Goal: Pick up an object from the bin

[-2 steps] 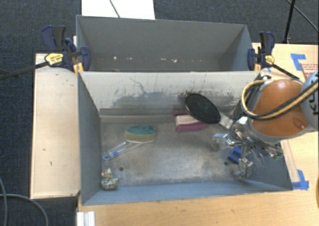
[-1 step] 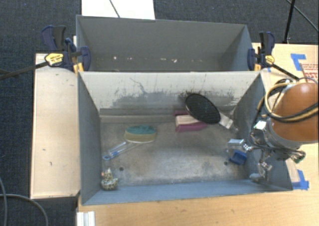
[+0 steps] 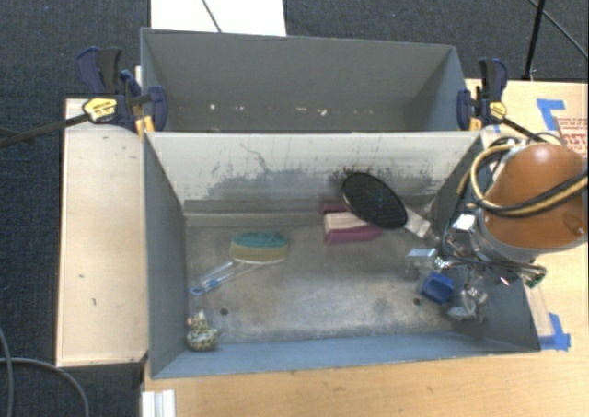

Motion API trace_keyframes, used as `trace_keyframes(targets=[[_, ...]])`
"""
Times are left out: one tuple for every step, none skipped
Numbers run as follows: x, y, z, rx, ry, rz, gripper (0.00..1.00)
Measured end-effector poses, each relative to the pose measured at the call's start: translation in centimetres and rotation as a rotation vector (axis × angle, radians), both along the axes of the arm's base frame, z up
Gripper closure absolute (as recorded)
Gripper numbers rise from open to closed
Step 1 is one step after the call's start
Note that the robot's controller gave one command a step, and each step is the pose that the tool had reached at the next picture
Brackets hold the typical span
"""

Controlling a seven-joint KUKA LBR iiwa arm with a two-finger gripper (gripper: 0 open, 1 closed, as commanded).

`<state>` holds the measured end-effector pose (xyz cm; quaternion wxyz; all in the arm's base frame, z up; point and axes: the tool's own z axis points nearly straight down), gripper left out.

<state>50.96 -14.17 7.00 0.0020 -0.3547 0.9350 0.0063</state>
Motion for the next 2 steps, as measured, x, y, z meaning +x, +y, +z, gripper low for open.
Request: trace_keyframes(targets=[[0.0,-0.2,0.2,-0.005,-0.002,0.002,1.0],[0.6,0.6,15.9,-0.015,-0.012,0.087,1.0]])
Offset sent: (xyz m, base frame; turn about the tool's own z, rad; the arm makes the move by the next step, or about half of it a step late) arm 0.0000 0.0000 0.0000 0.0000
